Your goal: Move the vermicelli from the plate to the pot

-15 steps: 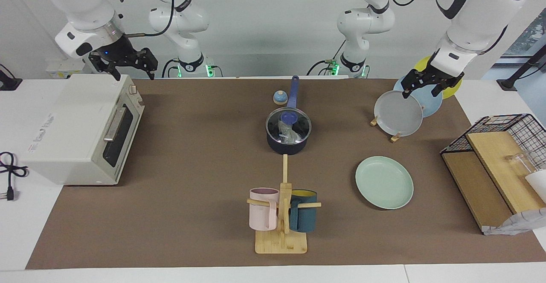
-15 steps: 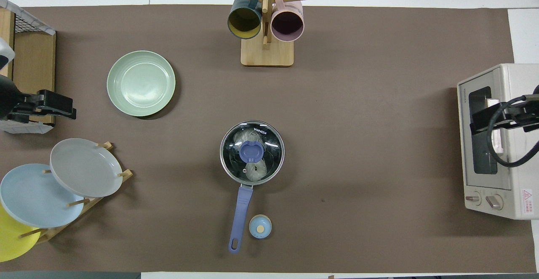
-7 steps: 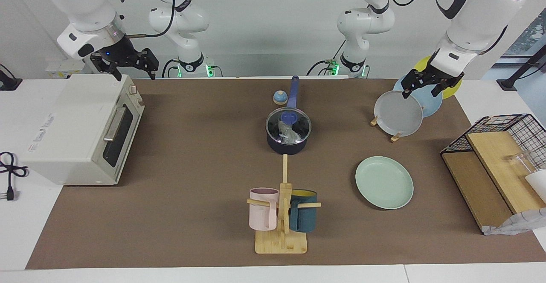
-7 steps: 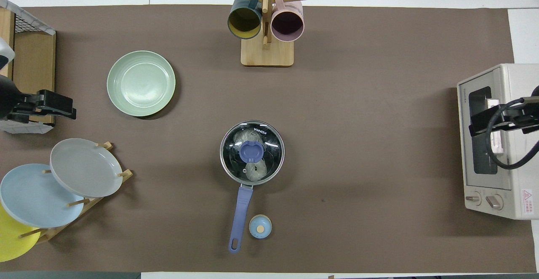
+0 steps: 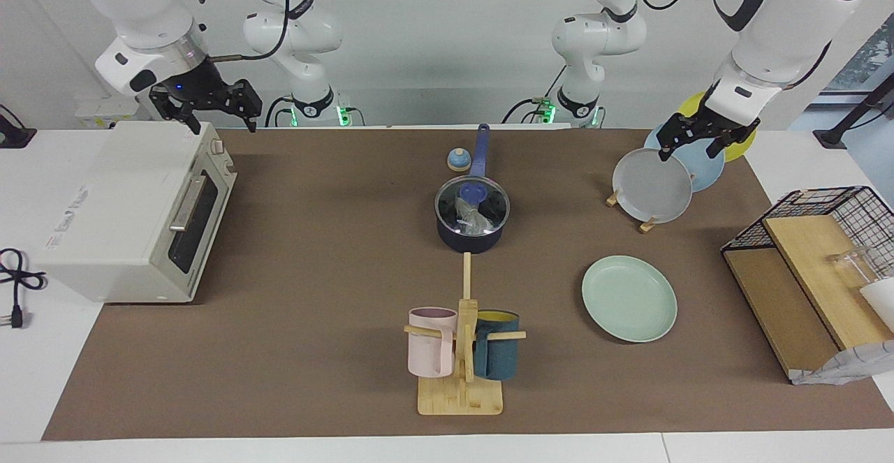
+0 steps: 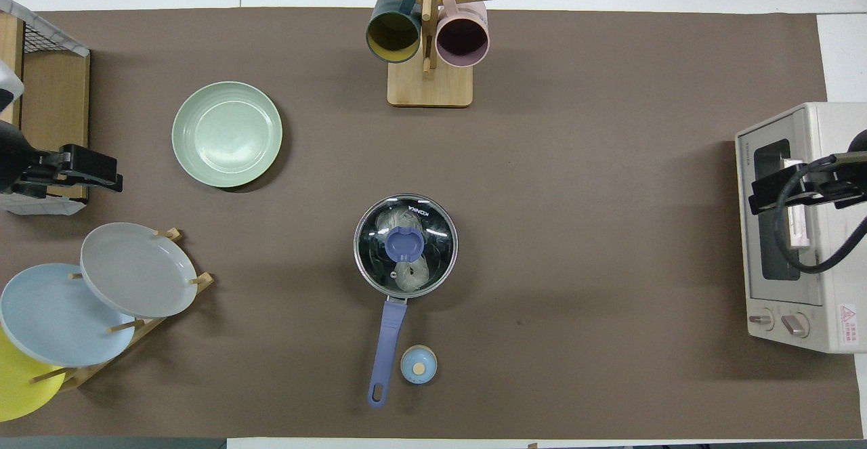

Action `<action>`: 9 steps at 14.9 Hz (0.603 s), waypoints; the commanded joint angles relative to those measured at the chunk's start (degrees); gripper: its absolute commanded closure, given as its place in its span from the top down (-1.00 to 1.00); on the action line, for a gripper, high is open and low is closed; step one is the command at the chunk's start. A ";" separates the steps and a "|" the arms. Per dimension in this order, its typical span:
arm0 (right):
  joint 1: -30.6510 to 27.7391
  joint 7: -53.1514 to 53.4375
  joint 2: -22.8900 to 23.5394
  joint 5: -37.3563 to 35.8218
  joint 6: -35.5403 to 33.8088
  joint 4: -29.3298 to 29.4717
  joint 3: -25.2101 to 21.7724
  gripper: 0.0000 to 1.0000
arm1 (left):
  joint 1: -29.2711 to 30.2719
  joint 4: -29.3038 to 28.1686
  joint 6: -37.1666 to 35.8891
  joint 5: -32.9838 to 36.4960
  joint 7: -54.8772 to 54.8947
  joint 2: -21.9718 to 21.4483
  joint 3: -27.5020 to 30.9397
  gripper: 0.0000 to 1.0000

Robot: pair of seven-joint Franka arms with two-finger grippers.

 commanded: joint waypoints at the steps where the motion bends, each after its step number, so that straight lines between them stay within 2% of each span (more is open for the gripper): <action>1: -0.98 -1.09 -1.11 0.71 1.30 -1.37 0.54 1.00 | 0.97 0.17 -0.72 0.82 0.12 -0.66 -0.74 1.00; 9: -1.07 -1.27 -0.93 0.01 0.42 -1.10 0.45 1.00 | 0.97 0.17 -0.72 0.74 0.12 -0.66 -0.74 1.00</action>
